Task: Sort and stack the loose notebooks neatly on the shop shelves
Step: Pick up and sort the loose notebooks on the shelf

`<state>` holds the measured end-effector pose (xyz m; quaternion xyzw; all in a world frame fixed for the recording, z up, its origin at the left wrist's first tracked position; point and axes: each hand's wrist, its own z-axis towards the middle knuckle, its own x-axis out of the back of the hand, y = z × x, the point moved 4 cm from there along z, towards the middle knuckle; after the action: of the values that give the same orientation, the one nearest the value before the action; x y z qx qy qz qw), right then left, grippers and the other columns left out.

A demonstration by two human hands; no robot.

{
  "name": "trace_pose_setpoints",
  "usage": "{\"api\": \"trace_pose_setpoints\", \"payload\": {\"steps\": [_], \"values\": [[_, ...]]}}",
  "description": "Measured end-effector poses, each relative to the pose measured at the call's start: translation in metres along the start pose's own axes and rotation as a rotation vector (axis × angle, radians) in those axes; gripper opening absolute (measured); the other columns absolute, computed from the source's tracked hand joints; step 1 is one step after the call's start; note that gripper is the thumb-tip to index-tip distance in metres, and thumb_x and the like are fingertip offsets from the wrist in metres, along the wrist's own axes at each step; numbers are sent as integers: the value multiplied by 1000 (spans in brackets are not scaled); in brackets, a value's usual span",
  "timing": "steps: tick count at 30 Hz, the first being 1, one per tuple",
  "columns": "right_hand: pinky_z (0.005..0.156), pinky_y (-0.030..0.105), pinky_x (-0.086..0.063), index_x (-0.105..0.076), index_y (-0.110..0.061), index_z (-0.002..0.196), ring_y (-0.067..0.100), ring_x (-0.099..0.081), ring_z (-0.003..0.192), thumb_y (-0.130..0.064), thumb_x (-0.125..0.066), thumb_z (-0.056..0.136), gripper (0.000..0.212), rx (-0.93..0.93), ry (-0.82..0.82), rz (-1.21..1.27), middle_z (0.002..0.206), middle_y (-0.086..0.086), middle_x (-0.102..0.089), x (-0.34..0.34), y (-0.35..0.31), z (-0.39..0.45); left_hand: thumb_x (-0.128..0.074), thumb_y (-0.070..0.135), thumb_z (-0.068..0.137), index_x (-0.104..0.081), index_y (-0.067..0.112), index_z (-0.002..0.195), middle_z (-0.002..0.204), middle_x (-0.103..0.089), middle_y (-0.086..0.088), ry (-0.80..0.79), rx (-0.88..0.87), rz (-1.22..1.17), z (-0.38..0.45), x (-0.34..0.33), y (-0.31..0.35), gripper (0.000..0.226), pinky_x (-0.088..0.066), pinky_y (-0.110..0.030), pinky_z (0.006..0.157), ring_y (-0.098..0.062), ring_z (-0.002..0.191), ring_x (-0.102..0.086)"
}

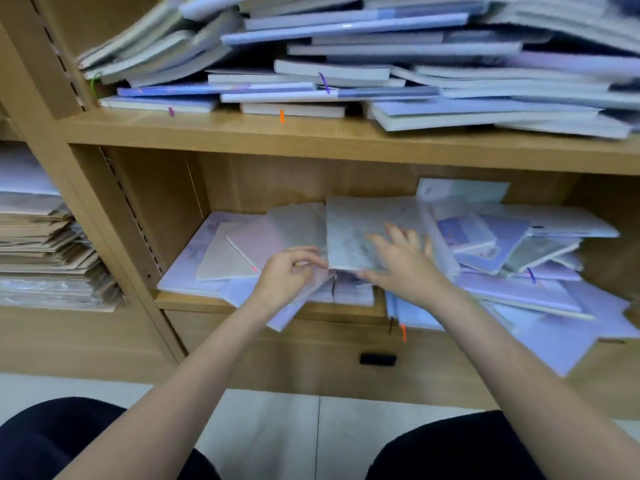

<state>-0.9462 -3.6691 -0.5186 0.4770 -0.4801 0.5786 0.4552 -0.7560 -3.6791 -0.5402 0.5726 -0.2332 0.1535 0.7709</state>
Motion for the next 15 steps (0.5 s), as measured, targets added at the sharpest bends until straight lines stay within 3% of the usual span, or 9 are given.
{"api": "trace_pose_setpoints", "payload": {"steps": [3,6,10,12,15], "values": [[112,56,-6,-21,-26,146,29,-15,140,-40,-55,89,68,211,40,-137,155,4,-14,-20,-43,9,-44,-11,86,-69,8,101,112,-63,-3,162,120,57,0,28,-28,35,-39,-7,68,-21,106,-58],[111,46,-16,-27,-27,146,24,-24,136,-28,-51,93,58,221,91,-66,152,0,-25,-28,-33,19,-44,-8,87,-67,9,106,113,-65,-7,154,239,126,3,39,-54,34,-40,-19,79,-22,102,-60],[110,44,-19,-31,-31,144,21,-25,137,-35,-50,94,54,221,60,90,151,-5,-29,-26,-10,26,-52,1,88,-58,4,121,119,-62,-16,149,365,49,19,30,-64,34,-42,-31,94,-29,109,-57],[110,45,-17,-30,-31,145,20,-21,139,-41,-53,92,59,213,-6,113,153,-5,-25,-24,-1,31,-57,7,88,-46,8,131,118,-58,-16,88,464,-108,33,13,-58,44,-45,-33,88,-31,107,-56],[113,49,-12,-19,-33,148,20,-12,142,-44,-57,88,72,222,-133,102,156,-3,-15,-23,1,32,-57,1,87,-39,13,114,106,-53,-13,100,634,-507,55,-12,-39,34,-48,-23,50,-23,78,-54]]}}
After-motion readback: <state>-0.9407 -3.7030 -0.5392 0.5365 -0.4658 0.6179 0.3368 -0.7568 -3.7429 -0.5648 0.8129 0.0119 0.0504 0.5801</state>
